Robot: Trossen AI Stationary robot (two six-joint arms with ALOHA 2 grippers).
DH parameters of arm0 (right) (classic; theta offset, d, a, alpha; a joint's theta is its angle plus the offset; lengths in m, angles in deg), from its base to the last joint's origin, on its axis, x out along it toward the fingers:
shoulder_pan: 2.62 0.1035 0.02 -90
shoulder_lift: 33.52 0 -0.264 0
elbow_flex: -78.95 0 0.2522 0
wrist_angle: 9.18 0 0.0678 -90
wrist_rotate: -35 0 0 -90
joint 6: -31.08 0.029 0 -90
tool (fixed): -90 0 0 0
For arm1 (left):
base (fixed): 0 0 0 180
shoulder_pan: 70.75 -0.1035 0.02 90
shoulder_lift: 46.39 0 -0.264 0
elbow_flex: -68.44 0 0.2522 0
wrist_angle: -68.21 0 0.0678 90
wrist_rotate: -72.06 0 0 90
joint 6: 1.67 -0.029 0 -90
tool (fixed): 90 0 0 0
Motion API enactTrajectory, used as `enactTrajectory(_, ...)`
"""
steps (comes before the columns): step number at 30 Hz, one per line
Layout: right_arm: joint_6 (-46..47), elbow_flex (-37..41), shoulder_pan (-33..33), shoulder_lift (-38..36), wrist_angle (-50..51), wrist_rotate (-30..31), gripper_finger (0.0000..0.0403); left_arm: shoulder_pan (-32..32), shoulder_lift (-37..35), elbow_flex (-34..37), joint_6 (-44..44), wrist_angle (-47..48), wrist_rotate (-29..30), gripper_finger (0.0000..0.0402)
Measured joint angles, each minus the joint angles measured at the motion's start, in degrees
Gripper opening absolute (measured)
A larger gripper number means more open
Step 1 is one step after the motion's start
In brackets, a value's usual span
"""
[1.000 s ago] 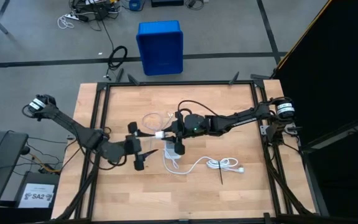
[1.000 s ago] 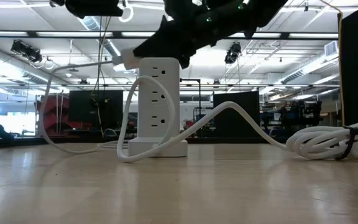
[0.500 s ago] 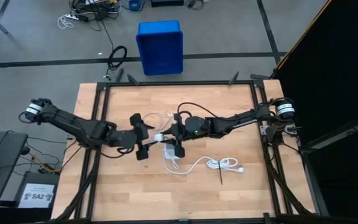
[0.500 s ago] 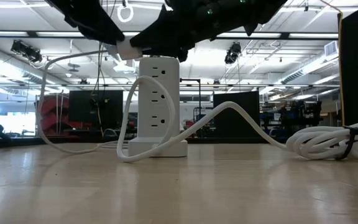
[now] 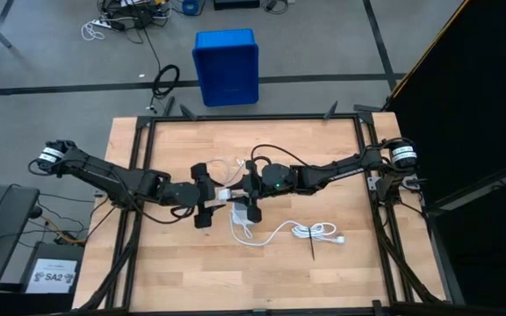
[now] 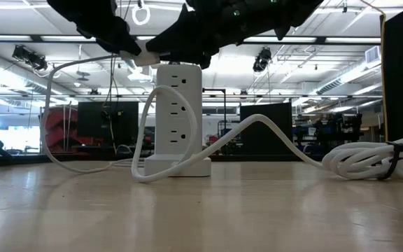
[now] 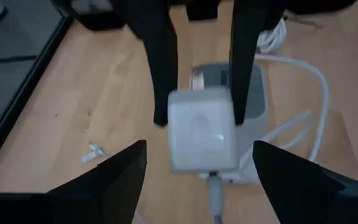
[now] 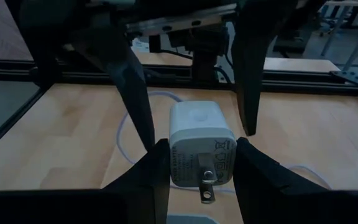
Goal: Insert USB
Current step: Insert the white charger adapter into the white outlet extension
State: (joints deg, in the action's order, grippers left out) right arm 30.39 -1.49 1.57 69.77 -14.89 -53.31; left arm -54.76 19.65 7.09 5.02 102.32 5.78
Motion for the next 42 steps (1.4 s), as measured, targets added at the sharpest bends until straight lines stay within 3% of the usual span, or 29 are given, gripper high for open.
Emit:
enactTrajectory(6,-0.03,-0.02,0.25,0.00,-0.07,0.01,0.0107,0.00,0.22,0.00,-1.76,-1.34,0.02,0.0238)
enactTrajectory(17,-1.07,0.01,0.33,0.00,0.07,0.45,0.0108,-0.24,1.03,0.02,-2.17,-1.10,-0.02,0.0129)
enactTrajectory(21,-1.68,0.01,0.33,0.00,0.06,0.42,0.0112,-0.22,1.03,0.02,-2.68,-0.66,-0.02,0.0129)
enactTrajectory(33,-6.33,-0.02,2.41,-3.41,3.32,2.93,0.0211,2.25,1.05,0.13,1.69,7.78,0.20,0.0129)
enactTrajectory(42,-6.38,0.02,4.23,-4.09,14.88,13.86,0.0197,2.12,2.85,3.06,4.61,6.52,-1.76,0.0129)
